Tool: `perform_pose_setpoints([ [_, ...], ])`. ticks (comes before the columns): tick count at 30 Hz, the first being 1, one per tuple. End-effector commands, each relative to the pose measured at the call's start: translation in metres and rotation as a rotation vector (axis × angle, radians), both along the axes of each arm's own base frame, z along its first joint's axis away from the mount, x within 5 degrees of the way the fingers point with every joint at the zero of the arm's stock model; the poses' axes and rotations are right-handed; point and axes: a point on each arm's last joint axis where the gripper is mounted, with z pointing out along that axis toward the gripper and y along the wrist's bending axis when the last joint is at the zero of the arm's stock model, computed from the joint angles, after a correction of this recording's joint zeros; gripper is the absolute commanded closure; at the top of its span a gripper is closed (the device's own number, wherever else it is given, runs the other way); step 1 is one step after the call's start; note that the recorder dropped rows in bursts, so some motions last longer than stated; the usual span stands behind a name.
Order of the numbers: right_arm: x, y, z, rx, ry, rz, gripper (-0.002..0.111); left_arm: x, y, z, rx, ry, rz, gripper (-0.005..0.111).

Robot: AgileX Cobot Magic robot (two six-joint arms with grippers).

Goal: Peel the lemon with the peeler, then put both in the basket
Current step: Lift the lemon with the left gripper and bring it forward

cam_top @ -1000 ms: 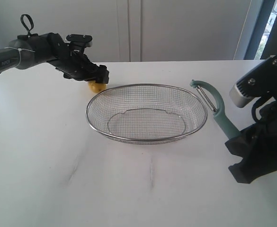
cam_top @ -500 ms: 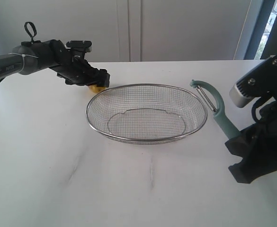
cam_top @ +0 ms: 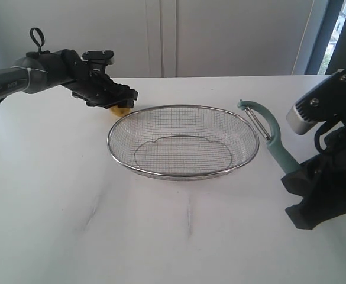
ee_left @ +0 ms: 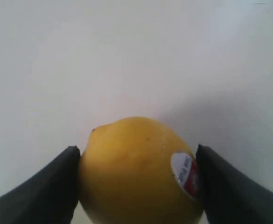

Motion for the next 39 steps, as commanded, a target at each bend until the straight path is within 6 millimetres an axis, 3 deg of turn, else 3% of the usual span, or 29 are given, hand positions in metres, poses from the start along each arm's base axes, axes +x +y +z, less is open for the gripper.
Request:
perform_pose_setpoints([
  [1,0.0,-0.001,0.001,0.01,-0.015,-0.009,0.108,-0.004,0.007,0.022,0.024,0.016,-0.032,0.107],
  [12,0.0,-0.001,0.001,0.01,-0.015,-0.009,0.108,-0.031,0.037,0.081,0.16,0.121,-0.151,0.107],
  [17,0.0,-0.001,0.001,0.01,-0.015,-0.009,0.108,-0.054,0.042,0.095,0.237,0.244,-0.284,0.107],
  [24,0.0,-0.001,0.001,0.01,-0.015,-0.009,0.108,-0.085,0.052,0.128,0.267,0.25,-0.296,0.107],
  [32,0.0,-0.001,0.001,0.01,-0.015,-0.009,0.108,-0.152,0.067,0.137,0.29,0.244,-0.379,0.107],
  [39,0.0,-0.001,0.001,0.01,-0.015,-0.009,0.108,-0.229,0.066,0.162,0.102,0.059,-0.517,0.107],
])
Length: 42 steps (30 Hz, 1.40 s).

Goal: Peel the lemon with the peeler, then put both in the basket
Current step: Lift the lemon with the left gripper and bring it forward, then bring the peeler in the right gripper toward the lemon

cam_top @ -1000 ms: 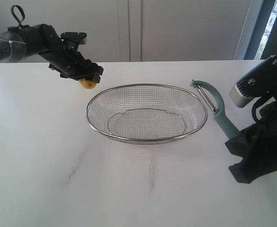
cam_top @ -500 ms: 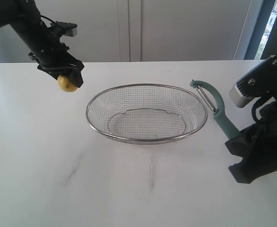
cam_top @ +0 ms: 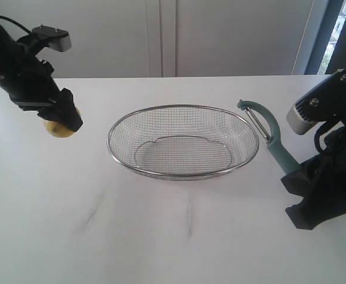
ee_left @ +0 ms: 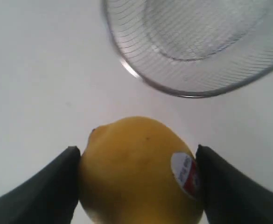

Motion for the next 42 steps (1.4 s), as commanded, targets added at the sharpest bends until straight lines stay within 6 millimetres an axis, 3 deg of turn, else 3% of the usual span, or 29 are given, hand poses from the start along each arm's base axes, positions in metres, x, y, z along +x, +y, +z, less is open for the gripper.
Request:
perform_pose_setpoints([
  [1,0.0,-0.001,0.001,0.01,-0.015,-0.009,0.108,-0.052,-0.002,0.028,-0.183,-0.085,-0.08,0.107],
  [8,0.0,-0.001,0.001,0.01,-0.015,-0.009,0.108,-0.125,-0.006,0.054,-0.369,-0.17,-0.188,0.107],
  [14,0.0,-0.001,0.001,0.01,-0.015,-0.009,0.108,-0.178,-0.014,0.058,-0.447,-0.273,-0.352,0.107],
  [17,0.0,-0.001,0.001,0.01,-0.015,-0.009,0.108,-0.192,-0.018,0.052,-0.434,-0.342,-0.418,0.107],
  [29,0.0,-0.001,0.001,0.01,-0.015,-0.009,0.108,-0.197,-0.024,0.046,-0.41,-0.426,-0.461,0.107],
  [33,0.0,-0.001,0.001,0.01,-0.015,-0.009,0.108,-0.196,-0.023,0.04,-0.355,-0.511,-0.549,0.107],
  [37,0.002,0.0,0.003,0.019,-0.037,-0.012,0.108,-0.187,-0.021,0.034,-0.272,-0.651,-0.559,0.107],
  [42,0.013,0.003,0.015,0.091,-0.208,-0.034,0.108,-0.169,-0.021,0.029,-0.205,-0.744,-0.505,0.107],
])
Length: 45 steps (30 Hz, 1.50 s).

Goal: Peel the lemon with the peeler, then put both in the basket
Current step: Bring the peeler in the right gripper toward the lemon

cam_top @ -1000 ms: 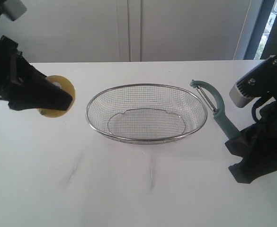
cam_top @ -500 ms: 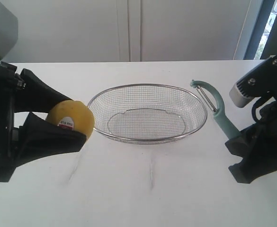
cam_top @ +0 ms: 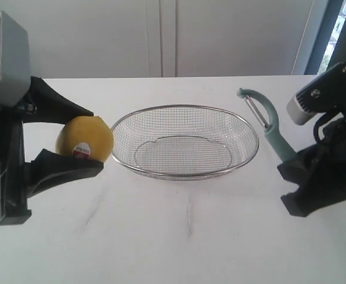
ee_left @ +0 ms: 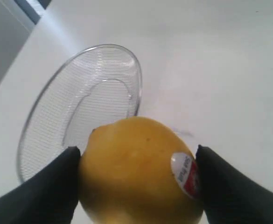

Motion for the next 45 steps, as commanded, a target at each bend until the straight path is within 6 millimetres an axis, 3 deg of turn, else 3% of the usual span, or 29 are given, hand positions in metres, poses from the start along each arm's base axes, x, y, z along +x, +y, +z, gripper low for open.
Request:
perform_pose_setpoints([
  [1,0.011,0.002,0.014,0.079,-0.179,-0.03,0.108,0.014,-0.003,-0.003,-0.012,-0.063,0.062,0.107],
  [7,0.022,0.005,0.022,0.156,-0.316,-0.061,0.108,0.027,-0.018,-0.011,-0.076,0.007,0.055,0.107],
  [13,0.04,0.015,-0.003,0.237,-0.209,-0.139,0.108,0.023,-0.045,-0.022,0.029,-0.096,-0.176,0.107],
  [18,0.045,0.024,-0.019,0.23,-0.11,-0.135,0.108,0.017,-0.051,-0.023,0.04,-0.115,-0.233,0.107],
  [22,0.039,0.036,-0.029,0.214,-0.009,-0.091,0.108,0.015,-0.05,-0.02,0.035,-0.121,-0.236,0.107],
  [27,0.014,0.051,-0.051,0.257,0.246,-0.075,0.108,0.015,-0.049,-0.019,0.031,-0.12,-0.234,0.107],
  [32,0.001,0.055,-0.067,0.288,0.323,-0.088,0.108,0.012,-0.05,-0.02,0.029,-0.104,-0.263,0.107],
  [45,-0.019,0.086,-0.06,0.441,0.376,-0.046,0.108,0.011,-0.05,-0.02,0.028,-0.098,-0.272,0.107],
])
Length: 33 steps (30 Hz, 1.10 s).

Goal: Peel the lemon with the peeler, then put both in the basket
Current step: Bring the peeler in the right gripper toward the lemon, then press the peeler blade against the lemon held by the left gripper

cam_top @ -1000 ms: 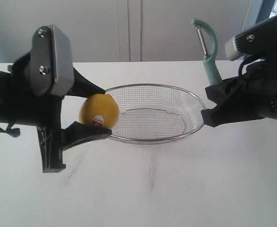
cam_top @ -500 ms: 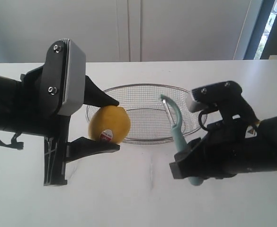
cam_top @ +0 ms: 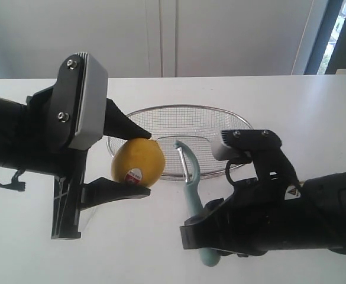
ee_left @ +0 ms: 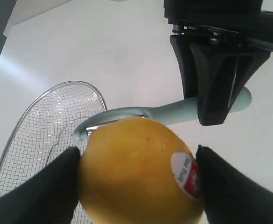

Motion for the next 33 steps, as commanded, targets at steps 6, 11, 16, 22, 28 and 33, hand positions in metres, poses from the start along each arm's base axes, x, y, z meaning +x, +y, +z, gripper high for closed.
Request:
perform_pose_setpoints([
  [6,-0.007,0.011,0.003,0.057,-0.008,-0.002,0.108,-0.004,-0.001,0.007,-0.039,0.014,-0.01,0.107],
  [11,-0.01,0.015,0.004,0.083,0.004,-0.007,0.108,-0.004,-0.001,0.007,-0.039,0.014,-0.01,0.107],
  [16,-0.013,0.019,0.005,0.104,0.015,-0.01,0.108,-0.004,-0.001,0.007,-0.039,0.014,-0.01,0.107],
  [22,-0.015,0.021,0.006,0.119,0.017,-0.015,0.108,-0.003,-0.001,0.007,-0.039,0.009,-0.003,0.107],
  [28,-0.014,0.021,0.007,0.13,0.017,-0.031,0.108,-0.002,-0.001,0.007,-0.04,0.003,0.007,0.107],
  [33,-0.014,0.021,0.007,0.132,0.016,-0.033,0.108,-0.002,-0.001,0.007,-0.04,-0.001,0.013,0.107],
])
